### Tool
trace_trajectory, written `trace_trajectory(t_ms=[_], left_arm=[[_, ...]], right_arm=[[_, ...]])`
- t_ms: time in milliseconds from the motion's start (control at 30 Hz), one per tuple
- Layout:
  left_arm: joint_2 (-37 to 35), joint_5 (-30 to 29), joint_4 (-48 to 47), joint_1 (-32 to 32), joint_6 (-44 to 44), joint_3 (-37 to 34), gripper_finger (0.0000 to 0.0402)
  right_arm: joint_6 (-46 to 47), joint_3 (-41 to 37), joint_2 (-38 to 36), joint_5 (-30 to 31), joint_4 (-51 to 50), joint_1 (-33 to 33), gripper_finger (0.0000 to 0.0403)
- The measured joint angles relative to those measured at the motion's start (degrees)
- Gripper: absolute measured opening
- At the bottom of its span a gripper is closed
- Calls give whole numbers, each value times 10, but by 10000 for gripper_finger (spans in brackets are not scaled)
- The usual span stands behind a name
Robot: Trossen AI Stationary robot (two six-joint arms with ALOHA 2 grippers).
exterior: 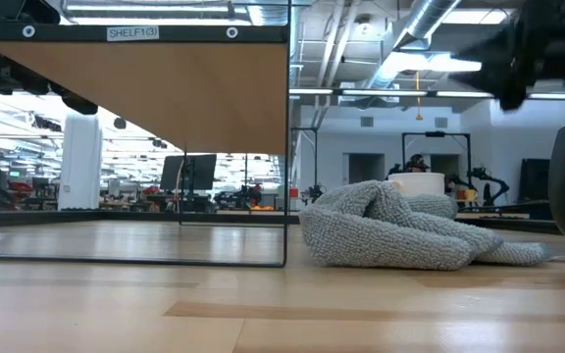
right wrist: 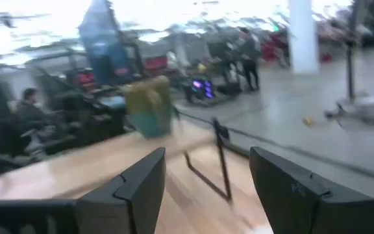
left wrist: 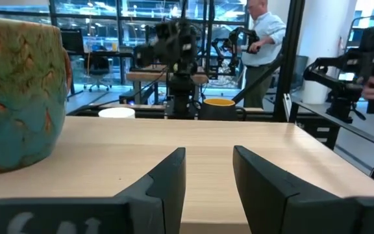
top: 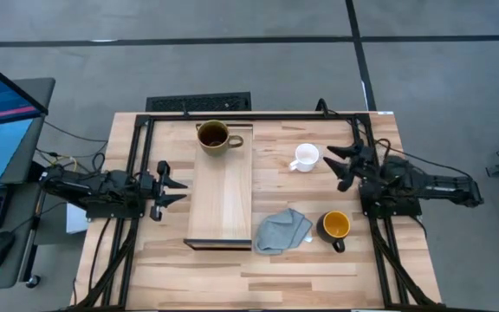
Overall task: Stack small to large cups/mugs on shelf
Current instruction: Put the black patterned mug on the shelf
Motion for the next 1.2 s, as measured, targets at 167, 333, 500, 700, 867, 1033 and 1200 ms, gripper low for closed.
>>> trace_trajectory(t_ms=[167, 333, 500, 700, 867, 1033, 1200], left_arm=[[0, 0, 0, 0, -3, 0, 119], [1, 0, 0, 0, 15, 0, 119], [1, 0, 0, 0, 50, -1, 119], [1, 0, -1, 0, 56, -1, 119], [1, 0, -1, 0, 43, -1, 119], [1, 0, -1, 0, 26, -1, 119], [1, 0, -1, 0, -1, -1, 119]], right_arm=[[-49, 82, 13, -19, -57, 35, 244], [-37, 152, 64, 1, -171, 64, 244], [16, 219, 137, -2, -213, 76, 244], [114, 296, 227, -5, -313, 100, 244], [258, 349, 292, -34, -441, 126, 244], [378, 380, 356, -101, -505, 165, 244], [478, 402, 408, -152, -540, 213, 244]])
